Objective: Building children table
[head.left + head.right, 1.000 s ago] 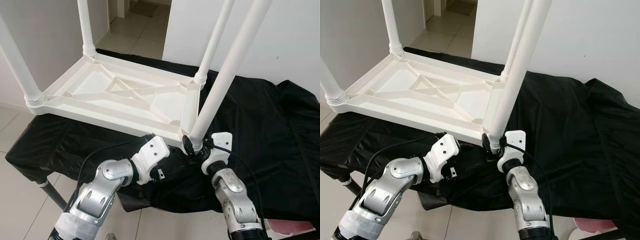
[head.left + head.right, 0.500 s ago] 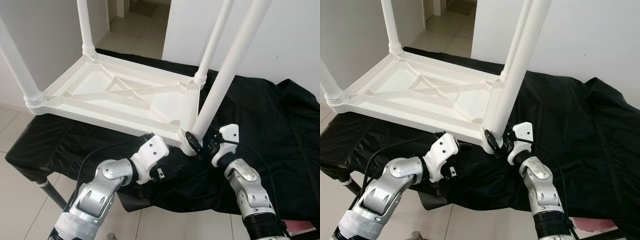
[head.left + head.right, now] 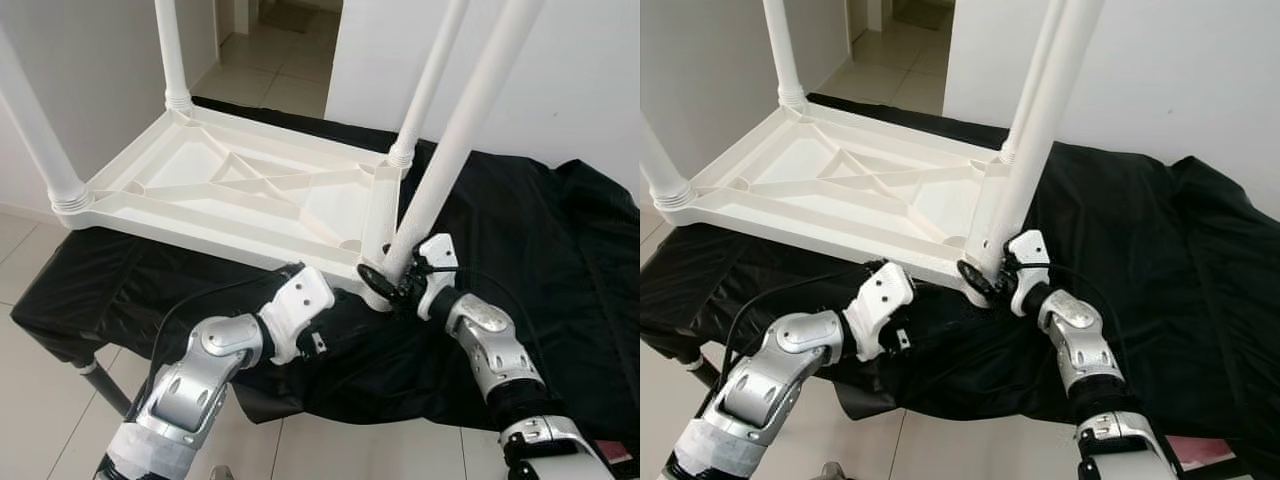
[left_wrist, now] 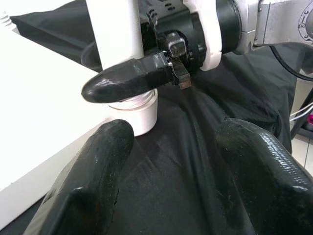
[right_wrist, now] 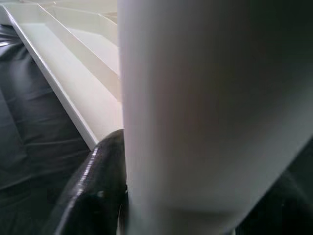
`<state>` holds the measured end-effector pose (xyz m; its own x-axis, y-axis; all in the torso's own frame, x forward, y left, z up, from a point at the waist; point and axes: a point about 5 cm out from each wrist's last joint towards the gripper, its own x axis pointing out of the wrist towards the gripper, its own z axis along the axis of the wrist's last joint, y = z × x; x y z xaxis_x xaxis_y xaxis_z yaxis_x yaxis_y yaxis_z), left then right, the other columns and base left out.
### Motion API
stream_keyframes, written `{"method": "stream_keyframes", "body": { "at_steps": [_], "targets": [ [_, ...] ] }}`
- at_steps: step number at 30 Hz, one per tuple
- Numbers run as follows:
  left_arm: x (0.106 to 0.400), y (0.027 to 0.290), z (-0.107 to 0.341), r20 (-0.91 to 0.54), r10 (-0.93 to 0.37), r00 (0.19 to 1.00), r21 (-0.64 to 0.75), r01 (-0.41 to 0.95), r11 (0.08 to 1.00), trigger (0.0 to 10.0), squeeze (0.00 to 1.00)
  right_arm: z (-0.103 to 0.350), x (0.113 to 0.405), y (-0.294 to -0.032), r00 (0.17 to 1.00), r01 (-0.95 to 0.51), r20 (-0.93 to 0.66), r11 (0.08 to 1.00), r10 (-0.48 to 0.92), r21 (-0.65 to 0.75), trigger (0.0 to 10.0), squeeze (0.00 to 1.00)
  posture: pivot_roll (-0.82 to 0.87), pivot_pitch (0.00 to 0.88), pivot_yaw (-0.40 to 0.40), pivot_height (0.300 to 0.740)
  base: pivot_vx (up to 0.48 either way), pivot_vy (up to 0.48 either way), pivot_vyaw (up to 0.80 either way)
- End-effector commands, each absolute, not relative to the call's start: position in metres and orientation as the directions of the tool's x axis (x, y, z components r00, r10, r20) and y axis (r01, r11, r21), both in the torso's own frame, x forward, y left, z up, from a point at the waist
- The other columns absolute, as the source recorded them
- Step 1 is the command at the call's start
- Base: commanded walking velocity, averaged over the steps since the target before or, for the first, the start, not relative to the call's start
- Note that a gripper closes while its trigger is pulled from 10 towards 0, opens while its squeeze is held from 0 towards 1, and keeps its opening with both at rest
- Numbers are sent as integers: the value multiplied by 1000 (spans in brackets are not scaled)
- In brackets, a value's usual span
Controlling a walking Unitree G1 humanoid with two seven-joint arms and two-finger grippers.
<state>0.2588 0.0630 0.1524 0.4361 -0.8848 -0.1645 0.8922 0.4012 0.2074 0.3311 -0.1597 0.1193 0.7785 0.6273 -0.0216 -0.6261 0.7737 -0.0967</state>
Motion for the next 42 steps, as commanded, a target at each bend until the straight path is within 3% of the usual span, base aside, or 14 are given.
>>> {"method": "stream_keyframes", "body": {
  "at_steps": [1,11,12,28,32,34,42],
  "targets": [
    [261,62,156,-148,-866,478,217,870,444,10000,0,118,333,-162,764,-643,-41,756,643,-122,0,0,67,38,-105,740,0,0,0],
    [259,62,156,-147,-866,479,212,870,445,10000,0,113,333,-165,760,-649,-41,753,649,-109,0,0,62,44,-105,740,0,0,0],
    [259,62,156,-147,-866,478,211,871,444,10000,0,113,333,-165,765,-642,-33,759,643,-102,10000,0,62,44,-105,740,0,0,0],
    [257,60,154,-154,-871,466,201,878,434,10000,0,123,326,-153,886,-455,63,888,459,-58,10000,0,47,52,-101,740,0,0,0],
    [256,59,153,-157,-876,455,197,884,424,10000,0,124,319,-146,955,-291,61,956,289,22,10000,0,44,51,-101,740,0,0,0],
    [256,59,153,-158,-876,455,197,884,424,10000,0,124,318,-146,957,-288,59,957,285,34,10000,0,44,51,-101,740,0,0,0],
    [254,57,152,-160,-878,451,199,886,419,10000,0,103,294,-119,998,11,-70,994,-3,110,10000,0,58,42,-122,740,0,0,0]
  ]
}}
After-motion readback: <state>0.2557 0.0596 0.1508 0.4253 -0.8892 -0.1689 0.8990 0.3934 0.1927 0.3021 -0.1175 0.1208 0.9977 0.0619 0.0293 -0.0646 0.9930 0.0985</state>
